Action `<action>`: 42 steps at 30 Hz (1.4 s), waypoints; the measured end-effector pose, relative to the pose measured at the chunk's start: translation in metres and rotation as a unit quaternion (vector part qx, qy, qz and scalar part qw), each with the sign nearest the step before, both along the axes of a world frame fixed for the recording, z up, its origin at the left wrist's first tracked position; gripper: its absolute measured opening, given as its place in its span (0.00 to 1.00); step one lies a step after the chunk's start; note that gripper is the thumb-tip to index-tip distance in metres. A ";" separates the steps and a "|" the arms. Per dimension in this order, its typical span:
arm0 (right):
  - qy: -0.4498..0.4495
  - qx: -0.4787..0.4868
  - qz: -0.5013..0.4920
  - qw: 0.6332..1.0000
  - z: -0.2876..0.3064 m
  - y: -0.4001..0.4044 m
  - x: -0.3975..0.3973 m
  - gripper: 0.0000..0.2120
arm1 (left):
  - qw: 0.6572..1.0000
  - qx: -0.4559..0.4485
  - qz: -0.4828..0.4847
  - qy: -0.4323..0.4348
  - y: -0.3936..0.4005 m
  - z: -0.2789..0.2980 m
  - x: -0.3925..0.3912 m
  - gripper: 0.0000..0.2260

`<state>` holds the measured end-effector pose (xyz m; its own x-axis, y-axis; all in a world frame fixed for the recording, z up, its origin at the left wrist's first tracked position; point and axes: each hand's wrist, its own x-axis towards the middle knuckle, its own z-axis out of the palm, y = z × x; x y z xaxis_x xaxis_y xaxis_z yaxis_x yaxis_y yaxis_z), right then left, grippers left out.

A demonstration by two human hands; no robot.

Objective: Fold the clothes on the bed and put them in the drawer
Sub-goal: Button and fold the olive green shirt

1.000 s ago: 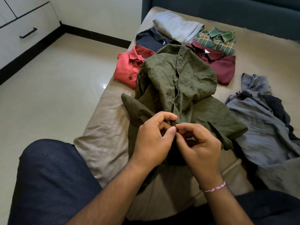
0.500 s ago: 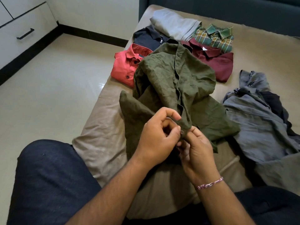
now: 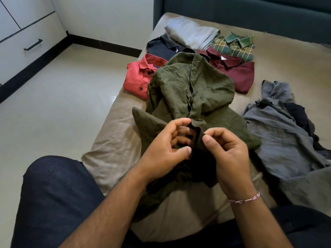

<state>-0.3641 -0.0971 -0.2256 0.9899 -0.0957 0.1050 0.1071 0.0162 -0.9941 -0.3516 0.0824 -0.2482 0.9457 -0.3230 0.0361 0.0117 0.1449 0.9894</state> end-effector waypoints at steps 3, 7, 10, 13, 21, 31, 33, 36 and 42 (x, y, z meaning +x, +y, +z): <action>-0.006 0.015 -0.045 0.999 0.008 -0.005 -0.001 0.04 | 0.979 0.188 -0.063 -0.055 0.014 0.004 0.007 0.22; -0.022 0.007 -0.022 0.999 0.019 -0.004 -0.005 0.02 | 0.919 0.360 -0.075 -0.146 0.021 0.008 0.004 0.05; -0.065 -0.096 -0.018 0.993 0.025 -0.008 -0.008 0.03 | 0.913 0.358 0.018 -0.195 0.025 0.009 0.003 0.03; -0.125 -0.290 -0.019 0.949 0.035 -0.020 -0.010 0.05 | 0.942 0.249 0.162 -0.158 0.038 0.020 0.006 0.04; -0.164 -0.359 -0.059 0.917 0.088 -0.039 0.002 0.06 | 0.886 0.180 0.351 -0.244 0.076 0.097 0.048 0.10; 0.082 0.097 0.057 0.990 0.106 -0.016 -0.011 0.11 | 0.804 0.230 0.324 -0.443 0.056 0.119 0.013 0.07; 0.086 0.132 0.078 0.984 0.107 -0.010 -0.019 0.09 | 0.799 0.217 0.306 -0.470 0.047 0.113 -0.003 0.06; 0.083 0.135 0.074 0.985 0.107 -0.006 -0.026 0.12 | 0.790 0.205 0.265 -0.513 0.033 0.111 -0.018 0.05; 0.040 0.118 0.064 0.990 0.113 -0.003 -0.033 0.29 | 0.785 0.196 0.226 -0.542 0.016 0.108 -0.024 0.05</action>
